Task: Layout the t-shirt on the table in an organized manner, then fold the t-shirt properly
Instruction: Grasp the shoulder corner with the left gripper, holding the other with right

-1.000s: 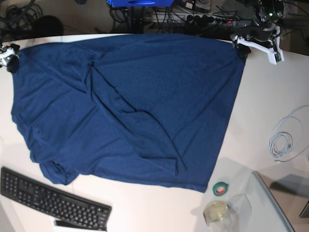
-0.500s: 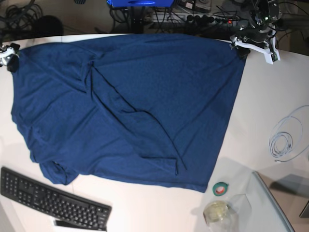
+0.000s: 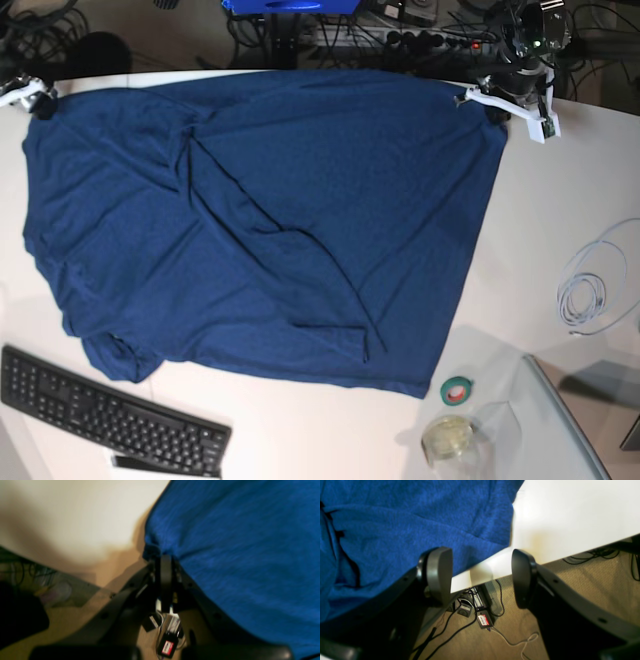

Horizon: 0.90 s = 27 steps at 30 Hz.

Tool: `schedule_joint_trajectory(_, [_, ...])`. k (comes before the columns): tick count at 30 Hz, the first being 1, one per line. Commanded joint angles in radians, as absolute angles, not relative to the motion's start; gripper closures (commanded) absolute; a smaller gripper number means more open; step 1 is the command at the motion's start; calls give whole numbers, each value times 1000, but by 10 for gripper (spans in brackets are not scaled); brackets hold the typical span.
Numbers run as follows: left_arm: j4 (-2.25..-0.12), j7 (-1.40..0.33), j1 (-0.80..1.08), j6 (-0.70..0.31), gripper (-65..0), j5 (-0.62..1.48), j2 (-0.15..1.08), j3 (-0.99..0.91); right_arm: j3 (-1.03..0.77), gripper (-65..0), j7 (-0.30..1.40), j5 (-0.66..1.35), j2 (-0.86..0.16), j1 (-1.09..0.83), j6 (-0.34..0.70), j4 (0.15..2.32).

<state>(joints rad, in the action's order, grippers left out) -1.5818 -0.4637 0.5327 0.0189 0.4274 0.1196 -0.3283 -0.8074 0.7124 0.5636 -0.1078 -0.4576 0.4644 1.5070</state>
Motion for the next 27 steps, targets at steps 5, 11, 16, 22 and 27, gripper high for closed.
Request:
schedule_joint_trajectory(5, [-1658, -507, 533, 18, 0, 433, 128, -334, -812, -348, 693, 576, -128, -430, 467, 1461])
schedule_joint_trajectory(11, [-1679, -521, 530, 19, 0, 433, 128, -334, -812, -348, 693, 575, -130, -410, 467, 1434])
schedule_joint_trajectory(16, [-1678, -521, 530, 19, 0, 433, 128, -332, -812, -348, 693, 575, -133, -384, 469, 1363])
schedule_joint_trajectory(22, [-1679, -521, 533, 19, 0, 432, 128, -334, -819, -347, 693, 575, -133, -369, 470, 1340])
schedule_joint_trajectory(27, [-1679, -521, 535, 19, 0, 432, 130, -334, -822, -347, 693, 575, -133, -369, 469, 1340])
